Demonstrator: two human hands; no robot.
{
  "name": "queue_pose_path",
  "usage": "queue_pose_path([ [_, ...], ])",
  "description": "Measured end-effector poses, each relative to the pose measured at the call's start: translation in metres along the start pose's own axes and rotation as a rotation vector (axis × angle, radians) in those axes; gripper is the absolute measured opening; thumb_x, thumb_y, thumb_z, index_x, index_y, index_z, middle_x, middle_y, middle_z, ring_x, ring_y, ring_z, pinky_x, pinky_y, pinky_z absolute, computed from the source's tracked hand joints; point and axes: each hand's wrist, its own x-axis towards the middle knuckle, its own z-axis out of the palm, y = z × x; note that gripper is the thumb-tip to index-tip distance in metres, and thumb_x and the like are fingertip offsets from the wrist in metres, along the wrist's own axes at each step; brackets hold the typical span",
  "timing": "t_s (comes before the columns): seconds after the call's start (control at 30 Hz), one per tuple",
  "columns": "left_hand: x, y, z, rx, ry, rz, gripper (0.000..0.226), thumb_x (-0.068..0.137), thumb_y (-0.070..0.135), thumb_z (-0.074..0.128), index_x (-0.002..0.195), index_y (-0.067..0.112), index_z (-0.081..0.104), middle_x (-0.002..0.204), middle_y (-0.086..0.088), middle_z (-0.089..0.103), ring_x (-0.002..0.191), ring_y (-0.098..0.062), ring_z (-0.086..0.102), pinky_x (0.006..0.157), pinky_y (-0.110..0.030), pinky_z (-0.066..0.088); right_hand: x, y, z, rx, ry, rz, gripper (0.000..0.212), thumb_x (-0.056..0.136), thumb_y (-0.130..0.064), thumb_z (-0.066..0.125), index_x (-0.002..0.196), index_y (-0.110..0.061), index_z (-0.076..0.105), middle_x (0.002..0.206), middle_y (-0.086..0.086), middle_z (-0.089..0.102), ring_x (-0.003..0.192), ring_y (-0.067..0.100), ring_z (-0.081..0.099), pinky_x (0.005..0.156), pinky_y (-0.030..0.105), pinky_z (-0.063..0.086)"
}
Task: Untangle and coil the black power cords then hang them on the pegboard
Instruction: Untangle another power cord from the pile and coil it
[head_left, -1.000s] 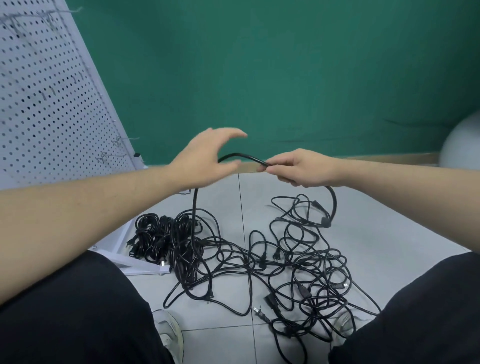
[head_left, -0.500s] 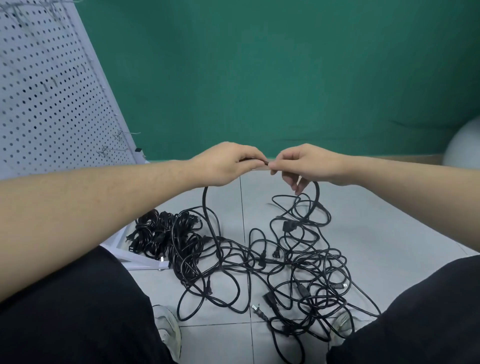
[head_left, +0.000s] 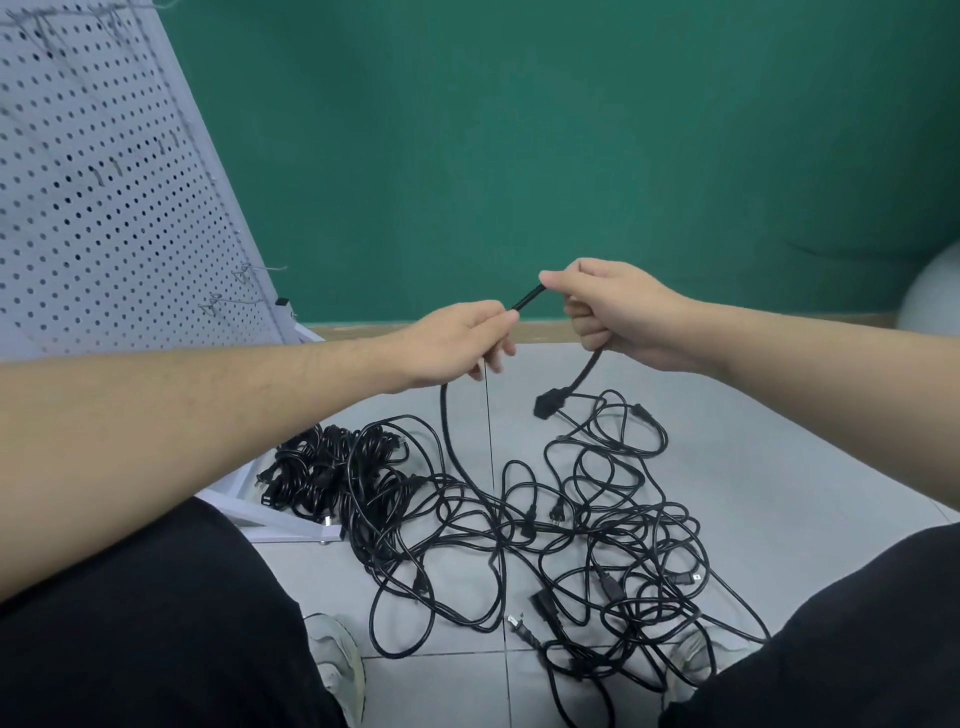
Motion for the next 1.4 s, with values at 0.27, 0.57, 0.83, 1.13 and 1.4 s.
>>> queue_pose_path([
  [0.27, 0.001, 0.019, 0.020, -0.425, -0.024, -0.046, 0.041, 0.113, 0.033, 0.029, 0.076, 0.019, 0.039, 0.117, -0.014, 0.073, 0.107, -0.028, 0.072, 0.101, -0.040, 0.055, 0.006, -0.002, 0.013, 0.354, 0.107, 0.072, 0.017, 0.099, -0.031, 0.064, 0.090, -0.019, 0.054, 0.075, 0.000, 0.064, 0.070, 0.016, 0.062, 0.069, 0.029, 0.048],
  [0.57, 0.006, 0.023, 0.030, -0.333, -0.023, -0.035, 0.040, 0.112, 0.041, 0.028, 0.081, 0.019, 0.041, 0.077, -0.002, 0.071, 0.078, -0.023, 0.071, 0.085, -0.039, 0.046, 0.008, -0.011, 0.015, 0.596, 0.059, 0.030, 0.013, 0.105, -0.025, 0.051, 0.102, -0.014, 0.045, 0.077, 0.008, 0.071, 0.075, 0.025, 0.072, 0.070, 0.033, 0.059],
  [0.83, 0.001, 0.018, 0.025, -0.451, -0.285, -0.083, 0.010, 0.107, 0.020, 0.051, 0.099, 0.016, 0.056, 0.097, -0.006, 0.074, 0.073, -0.013, 0.064, 0.068, -0.020, 0.050, 0.009, -0.009, 0.011, 0.525, 0.103, 0.060, 0.027, 0.110, -0.028, 0.038, 0.095, -0.011, 0.052, 0.060, 0.005, 0.052, 0.053, 0.022, 0.054, 0.069, 0.038, 0.061],
  [1.13, -0.001, 0.020, 0.033, -0.417, -0.312, -0.076, 0.023, 0.111, 0.027, 0.041, 0.121, 0.033, 0.060, 0.067, 0.006, 0.035, 0.052, -0.012, 0.044, 0.063, -0.032, 0.057, 0.014, -0.013, 0.010, 0.479, 0.168, 0.142, 0.037, 0.108, -0.039, 0.033, 0.082, -0.018, 0.046, 0.056, 0.000, 0.045, 0.054, 0.020, 0.044, 0.066, 0.033, 0.050],
  [1.4, 0.010, 0.025, 0.029, -0.523, 0.093, -0.056, 0.023, 0.110, 0.032, 0.043, 0.125, 0.031, 0.061, 0.069, 0.004, 0.040, 0.046, -0.010, 0.030, 0.044, -0.021, 0.030, 0.007, 0.017, -0.011, 0.110, -0.156, 0.213, 0.048, 0.099, -0.026, 0.023, 0.136, -0.016, 0.053, 0.120, 0.013, 0.073, 0.121, 0.030, 0.063, 0.105, 0.053, 0.046],
])
